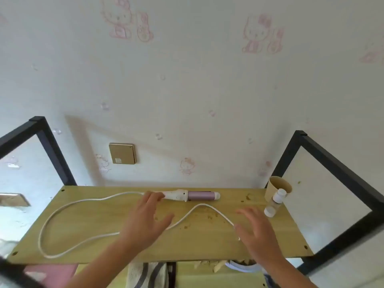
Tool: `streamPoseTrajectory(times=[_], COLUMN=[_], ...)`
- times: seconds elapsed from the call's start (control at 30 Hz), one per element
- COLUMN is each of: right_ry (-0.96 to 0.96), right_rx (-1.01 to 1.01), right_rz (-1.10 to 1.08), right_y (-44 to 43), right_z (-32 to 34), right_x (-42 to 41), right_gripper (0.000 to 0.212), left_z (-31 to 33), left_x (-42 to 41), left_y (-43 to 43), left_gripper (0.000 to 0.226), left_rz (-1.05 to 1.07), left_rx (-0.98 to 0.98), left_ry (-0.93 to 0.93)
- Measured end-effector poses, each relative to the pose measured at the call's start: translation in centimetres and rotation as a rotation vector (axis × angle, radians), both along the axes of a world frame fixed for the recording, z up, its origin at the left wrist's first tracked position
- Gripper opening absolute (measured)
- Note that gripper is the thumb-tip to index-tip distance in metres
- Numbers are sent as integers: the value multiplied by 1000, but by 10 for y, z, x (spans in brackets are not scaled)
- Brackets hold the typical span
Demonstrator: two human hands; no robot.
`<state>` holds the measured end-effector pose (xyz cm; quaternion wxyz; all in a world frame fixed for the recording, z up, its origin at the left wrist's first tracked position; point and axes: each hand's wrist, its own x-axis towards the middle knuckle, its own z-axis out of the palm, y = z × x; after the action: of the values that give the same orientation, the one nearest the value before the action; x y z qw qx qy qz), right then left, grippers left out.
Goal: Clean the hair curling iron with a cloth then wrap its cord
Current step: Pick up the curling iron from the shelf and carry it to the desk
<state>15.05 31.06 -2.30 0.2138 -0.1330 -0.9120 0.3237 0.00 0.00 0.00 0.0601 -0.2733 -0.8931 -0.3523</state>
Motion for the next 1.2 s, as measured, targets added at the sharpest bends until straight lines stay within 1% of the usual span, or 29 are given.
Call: streamPoseTrajectory(times=[0.03,0.1,0.13,0.2,0.23,0.27,0.3,0.37,0.4,0.5,0.57,0.6,0.73,0.83,0.93,1.07,1.2], right_ry=[-75,-270,-319,-336,-317,-307,-297,-299,-297,-288,-279,-279,-265,-251,-236,-229,-219], right_rx=[54,208,267,334,343,333,333,345,350,343,336,327,284,255,214,189,178], right_rz=[17,38,57,66,60,53,44,40,43,45,34,34,21,12,6,4,3], right_y=[4,6,6,5,6,7,9,10,9,9,9,9,8,8,8,9,8], right_z=[-3,-11,-15,-27,-32,-32,-33,-33,-34,-35,-34,-34,-32,-33,-33,-33,-35], right_x=[-5,-14,-15,-15,-15,-15,-15,-17,-16,-15,-15,-15,-15,-14,-12,-12,-12], right_gripper=[36,57,64,70,70,70,70,70,70,69,69,70,69,62,56,52,52], left_z=[-1,2,6,-3,-10,-13,-17,-23,-24,-17,-12,-12,-16,-21,-25,-24,-23], left_x=[-19,-46,-55,-61,-61,-58,-57,-56,-54,-52,-49,-47,-37,-31,-24,-19,-11], left_y=[5,16,20,27,28,30,32,37,40,46,47,47,43,36,27,18,8], left_gripper=[72,108,125,149,153,151,143,117,100,52,32,27,21,22,23,24,33], left_rz=[1,3,-18,-58,-66,-66,-49,-34,-34,-45,-63,-70,-87,-87,-80,-119,-129], left_rx=[-88,-358,-448,-607,-658,-699,-718,-740,-729,-720,-759,-772,-774,-754,-730,-714,-666], left_ry=[64,16,-24,-78,-84,-67,-33,5,-1,-96,-133,-134,-38,68,134,155,153])
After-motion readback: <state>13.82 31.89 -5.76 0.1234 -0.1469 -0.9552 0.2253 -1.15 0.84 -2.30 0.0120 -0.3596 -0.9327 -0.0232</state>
